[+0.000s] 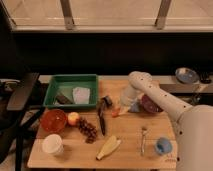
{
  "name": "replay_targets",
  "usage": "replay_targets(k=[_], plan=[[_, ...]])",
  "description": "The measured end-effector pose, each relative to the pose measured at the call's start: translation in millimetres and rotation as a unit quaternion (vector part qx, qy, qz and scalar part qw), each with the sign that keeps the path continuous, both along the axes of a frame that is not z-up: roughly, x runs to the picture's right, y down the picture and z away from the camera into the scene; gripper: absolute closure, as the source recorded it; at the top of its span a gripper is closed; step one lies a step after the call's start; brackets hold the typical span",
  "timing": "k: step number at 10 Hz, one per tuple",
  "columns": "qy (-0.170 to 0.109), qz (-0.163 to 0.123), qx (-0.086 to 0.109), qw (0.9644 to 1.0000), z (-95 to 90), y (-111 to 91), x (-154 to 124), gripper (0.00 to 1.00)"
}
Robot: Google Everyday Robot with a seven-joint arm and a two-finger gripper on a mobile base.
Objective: Place pepper in purple bowl
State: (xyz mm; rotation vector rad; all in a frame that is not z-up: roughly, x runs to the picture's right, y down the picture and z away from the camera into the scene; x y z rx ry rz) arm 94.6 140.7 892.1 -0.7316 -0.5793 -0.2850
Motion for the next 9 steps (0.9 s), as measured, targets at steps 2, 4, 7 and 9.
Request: replay_targets(k=[2, 4, 7, 9], plan=[[-0.013, 0.013, 0.005, 0.9998, -5.8, -4.1, -1.6, 0.99], [-0.043, 0.034, 0.025, 0.9982, -23.0, -22.7, -5.0, 1.00], [-0.081, 0.051, 0.075, 0.9926, -63.8, -71.4, -6.5, 1.00], [-0.070, 0.056, 0.113, 0.9895, -84.0, -108.0, 4.9, 1.00]])
